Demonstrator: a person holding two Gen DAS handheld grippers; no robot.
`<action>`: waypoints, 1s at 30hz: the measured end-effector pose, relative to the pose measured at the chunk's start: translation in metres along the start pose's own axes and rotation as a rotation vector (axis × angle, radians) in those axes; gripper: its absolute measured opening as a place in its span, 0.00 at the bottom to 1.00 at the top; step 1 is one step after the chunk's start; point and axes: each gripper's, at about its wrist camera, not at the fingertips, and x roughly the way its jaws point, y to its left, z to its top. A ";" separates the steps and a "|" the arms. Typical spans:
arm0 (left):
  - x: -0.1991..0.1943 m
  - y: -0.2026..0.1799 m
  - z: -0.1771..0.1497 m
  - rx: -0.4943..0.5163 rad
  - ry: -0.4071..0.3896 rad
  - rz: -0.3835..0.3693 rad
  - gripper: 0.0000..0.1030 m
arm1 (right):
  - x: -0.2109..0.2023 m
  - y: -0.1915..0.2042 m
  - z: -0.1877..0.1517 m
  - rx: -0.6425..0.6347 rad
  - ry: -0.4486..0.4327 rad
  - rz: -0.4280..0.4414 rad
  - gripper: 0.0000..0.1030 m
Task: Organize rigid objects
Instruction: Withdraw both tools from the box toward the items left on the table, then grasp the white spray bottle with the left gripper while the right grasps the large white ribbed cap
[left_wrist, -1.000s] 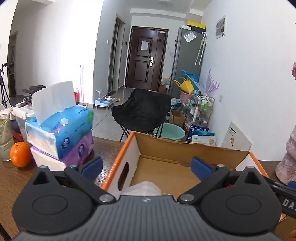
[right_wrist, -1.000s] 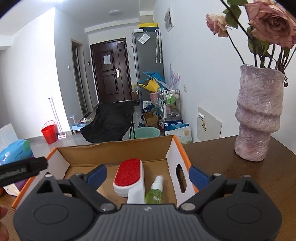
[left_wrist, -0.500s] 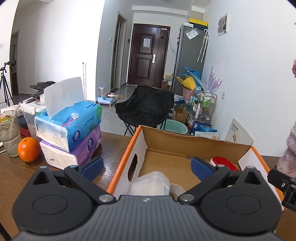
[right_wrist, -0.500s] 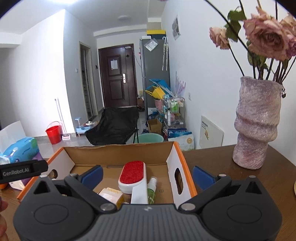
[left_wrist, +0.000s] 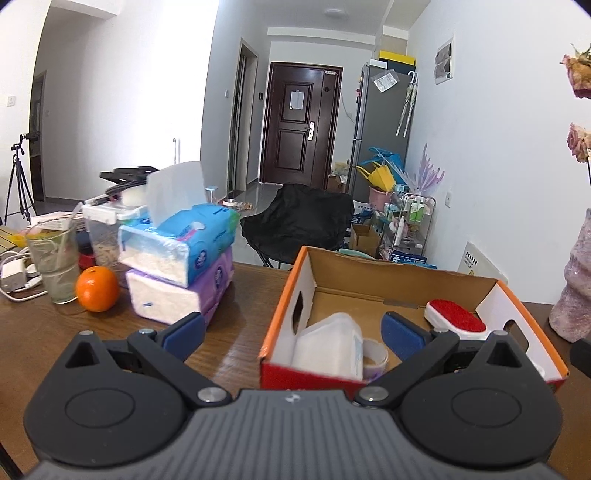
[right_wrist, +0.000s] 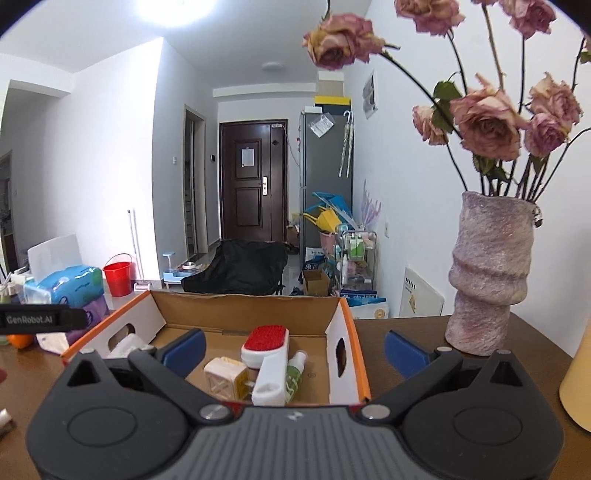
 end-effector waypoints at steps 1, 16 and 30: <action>-0.004 0.002 -0.002 0.001 -0.004 0.001 1.00 | -0.004 -0.001 -0.003 -0.004 -0.002 0.002 1.00; -0.053 0.042 -0.033 0.003 0.017 0.038 1.00 | -0.056 -0.008 -0.044 -0.006 0.032 -0.014 1.00; -0.101 0.073 -0.063 0.029 0.033 0.057 1.00 | -0.102 0.024 -0.076 -0.039 0.061 0.039 1.00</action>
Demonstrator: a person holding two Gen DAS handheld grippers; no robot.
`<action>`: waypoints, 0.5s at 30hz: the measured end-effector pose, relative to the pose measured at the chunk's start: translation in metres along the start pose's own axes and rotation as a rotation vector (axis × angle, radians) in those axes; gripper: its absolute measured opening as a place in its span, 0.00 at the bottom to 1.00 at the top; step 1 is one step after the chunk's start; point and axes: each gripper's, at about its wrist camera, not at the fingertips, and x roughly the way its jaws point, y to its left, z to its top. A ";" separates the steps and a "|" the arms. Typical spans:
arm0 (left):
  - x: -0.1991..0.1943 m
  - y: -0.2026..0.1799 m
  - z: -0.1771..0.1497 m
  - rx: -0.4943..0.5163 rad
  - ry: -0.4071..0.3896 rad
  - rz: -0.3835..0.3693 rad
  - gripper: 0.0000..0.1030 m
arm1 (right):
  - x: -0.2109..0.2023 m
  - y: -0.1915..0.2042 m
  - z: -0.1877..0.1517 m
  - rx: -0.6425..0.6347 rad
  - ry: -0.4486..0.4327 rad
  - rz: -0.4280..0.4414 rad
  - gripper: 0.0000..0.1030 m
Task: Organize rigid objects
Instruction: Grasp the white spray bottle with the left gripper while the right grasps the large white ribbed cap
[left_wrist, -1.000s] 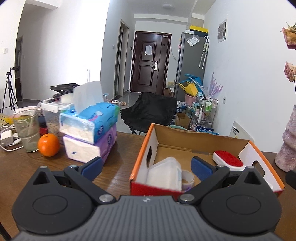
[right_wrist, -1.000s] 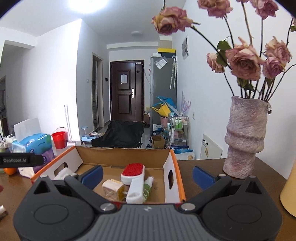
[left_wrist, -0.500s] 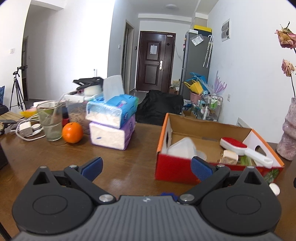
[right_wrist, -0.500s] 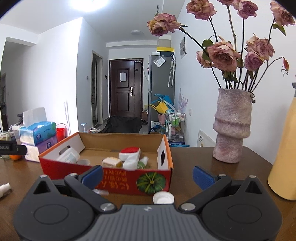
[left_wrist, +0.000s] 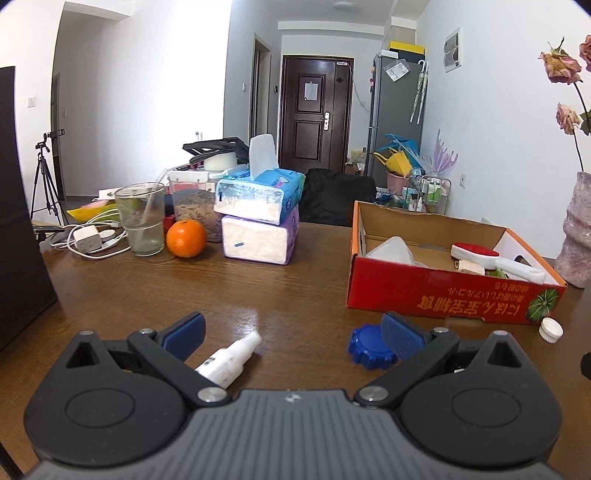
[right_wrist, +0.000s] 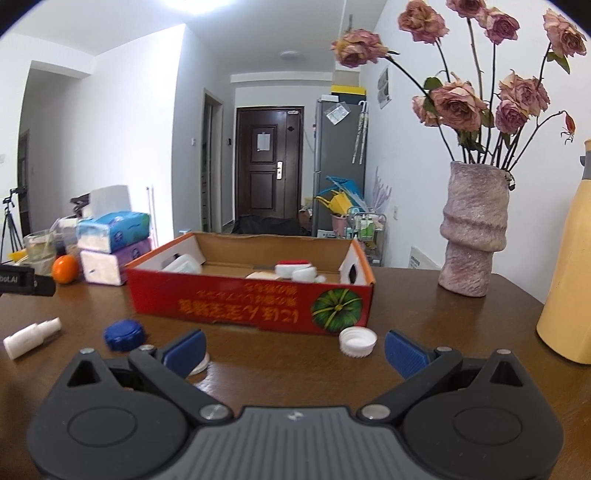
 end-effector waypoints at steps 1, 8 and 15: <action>-0.003 0.002 -0.002 -0.001 0.000 -0.003 1.00 | -0.002 0.003 -0.002 -0.003 0.001 0.003 1.00; -0.022 0.013 -0.015 0.007 0.017 -0.023 1.00 | -0.019 0.020 -0.010 -0.013 0.008 0.026 1.00; -0.030 0.022 -0.027 0.023 0.042 -0.037 1.00 | -0.025 0.034 -0.017 -0.020 0.024 0.031 1.00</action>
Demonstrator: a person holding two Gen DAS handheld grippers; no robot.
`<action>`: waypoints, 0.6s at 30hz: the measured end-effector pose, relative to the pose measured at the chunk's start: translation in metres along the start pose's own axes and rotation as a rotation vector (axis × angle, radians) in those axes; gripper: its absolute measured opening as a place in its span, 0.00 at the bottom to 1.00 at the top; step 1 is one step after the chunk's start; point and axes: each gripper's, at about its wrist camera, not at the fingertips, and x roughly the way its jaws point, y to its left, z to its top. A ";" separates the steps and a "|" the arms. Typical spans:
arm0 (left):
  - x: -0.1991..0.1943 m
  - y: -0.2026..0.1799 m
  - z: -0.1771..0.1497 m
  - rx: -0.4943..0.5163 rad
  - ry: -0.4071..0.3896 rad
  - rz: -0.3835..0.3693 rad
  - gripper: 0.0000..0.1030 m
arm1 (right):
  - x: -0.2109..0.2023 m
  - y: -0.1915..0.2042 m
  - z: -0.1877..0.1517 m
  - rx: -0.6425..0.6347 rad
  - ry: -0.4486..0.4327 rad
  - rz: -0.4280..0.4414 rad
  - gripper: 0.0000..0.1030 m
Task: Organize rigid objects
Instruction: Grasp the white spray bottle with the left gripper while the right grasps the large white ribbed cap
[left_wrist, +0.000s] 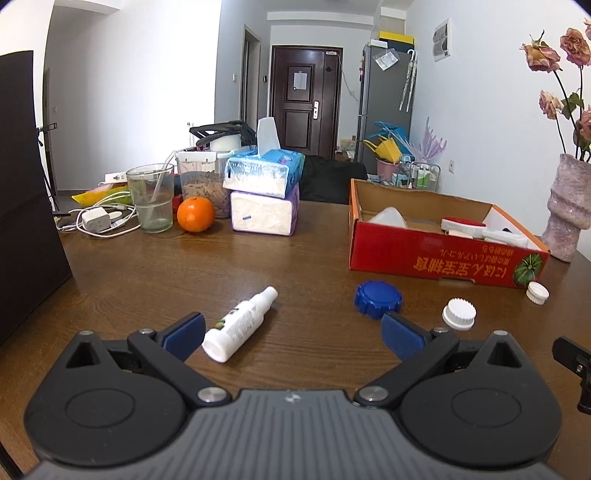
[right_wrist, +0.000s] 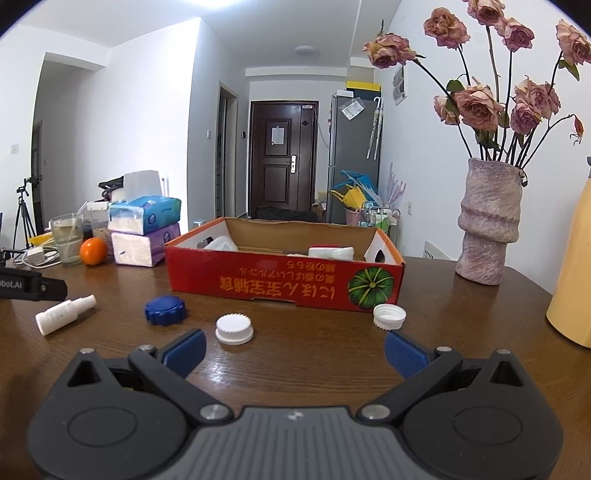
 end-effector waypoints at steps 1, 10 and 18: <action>0.000 0.001 -0.001 0.002 0.004 -0.002 1.00 | 0.000 0.001 -0.001 -0.001 0.002 0.000 1.00; 0.031 0.015 -0.002 0.023 0.104 0.020 1.00 | 0.006 0.009 -0.004 -0.004 0.024 -0.002 1.00; 0.068 0.039 -0.001 0.005 0.188 0.072 1.00 | 0.015 0.019 -0.005 -0.016 0.041 0.016 1.00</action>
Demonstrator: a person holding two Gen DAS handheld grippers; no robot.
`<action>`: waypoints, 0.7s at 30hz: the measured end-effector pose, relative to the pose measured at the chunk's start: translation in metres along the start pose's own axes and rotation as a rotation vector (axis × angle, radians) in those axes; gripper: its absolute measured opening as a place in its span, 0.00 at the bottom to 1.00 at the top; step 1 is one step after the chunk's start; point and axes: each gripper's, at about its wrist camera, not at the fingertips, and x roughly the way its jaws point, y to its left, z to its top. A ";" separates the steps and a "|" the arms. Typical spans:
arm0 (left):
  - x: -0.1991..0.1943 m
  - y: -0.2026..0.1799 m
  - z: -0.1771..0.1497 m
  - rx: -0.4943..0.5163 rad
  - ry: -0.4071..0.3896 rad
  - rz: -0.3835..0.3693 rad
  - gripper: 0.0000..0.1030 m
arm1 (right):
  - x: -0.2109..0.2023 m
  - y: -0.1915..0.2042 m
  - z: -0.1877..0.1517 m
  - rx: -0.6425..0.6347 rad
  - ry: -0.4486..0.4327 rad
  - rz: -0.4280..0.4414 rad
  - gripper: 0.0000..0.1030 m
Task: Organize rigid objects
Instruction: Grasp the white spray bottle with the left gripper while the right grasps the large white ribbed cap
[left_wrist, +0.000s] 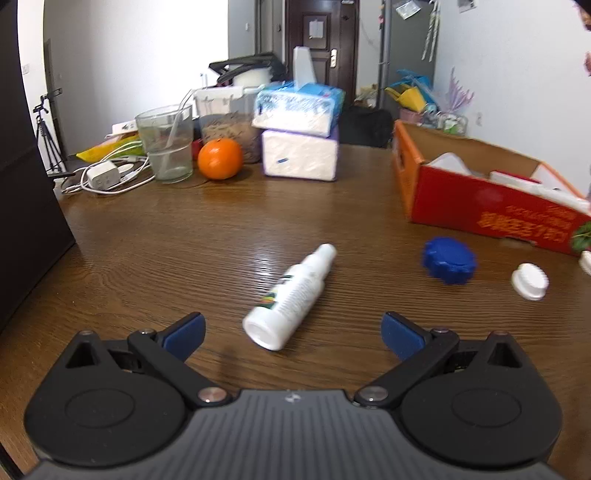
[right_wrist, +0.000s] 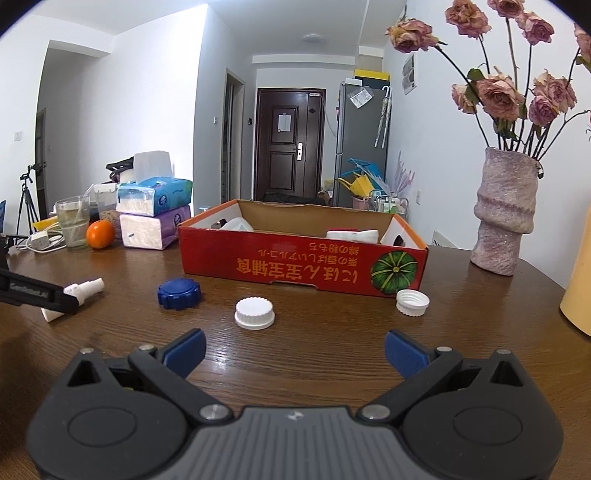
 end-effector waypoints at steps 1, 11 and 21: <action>0.004 0.002 0.001 -0.002 0.003 0.004 1.00 | 0.001 0.001 0.000 -0.001 0.001 0.002 1.00; 0.016 0.007 0.009 0.021 -0.012 -0.011 1.00 | 0.014 0.012 0.003 -0.006 0.021 0.011 1.00; 0.025 0.003 0.009 0.032 0.027 -0.054 0.56 | 0.035 0.020 0.010 0.006 0.038 0.011 1.00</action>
